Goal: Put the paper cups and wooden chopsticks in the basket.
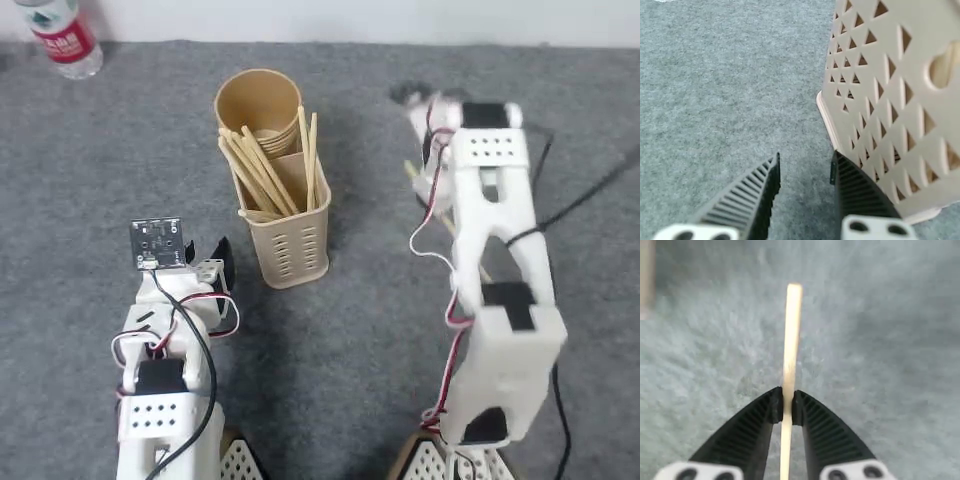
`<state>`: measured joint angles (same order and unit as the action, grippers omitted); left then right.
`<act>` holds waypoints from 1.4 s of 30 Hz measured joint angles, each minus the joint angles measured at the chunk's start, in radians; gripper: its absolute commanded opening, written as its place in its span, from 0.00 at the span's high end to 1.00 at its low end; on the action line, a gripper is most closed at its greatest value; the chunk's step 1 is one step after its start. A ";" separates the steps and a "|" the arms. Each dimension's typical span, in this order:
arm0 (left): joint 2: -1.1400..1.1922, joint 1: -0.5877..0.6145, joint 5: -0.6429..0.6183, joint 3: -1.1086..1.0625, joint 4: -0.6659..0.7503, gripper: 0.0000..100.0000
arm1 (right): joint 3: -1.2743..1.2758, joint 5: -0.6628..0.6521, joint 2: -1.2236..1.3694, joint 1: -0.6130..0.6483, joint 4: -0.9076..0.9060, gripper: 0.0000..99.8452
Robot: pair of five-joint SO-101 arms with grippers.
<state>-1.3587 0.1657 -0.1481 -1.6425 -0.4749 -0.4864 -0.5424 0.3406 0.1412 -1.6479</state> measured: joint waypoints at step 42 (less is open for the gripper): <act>0.000 0.000 0.000 0.000 -0.014 0.83 | 0.502 0.311 -0.916 0.600 0.971 0.99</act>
<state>-1.3587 0.1657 -0.1481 -1.6425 -0.4887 0.0153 -0.2309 -0.5754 0.7411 -0.6767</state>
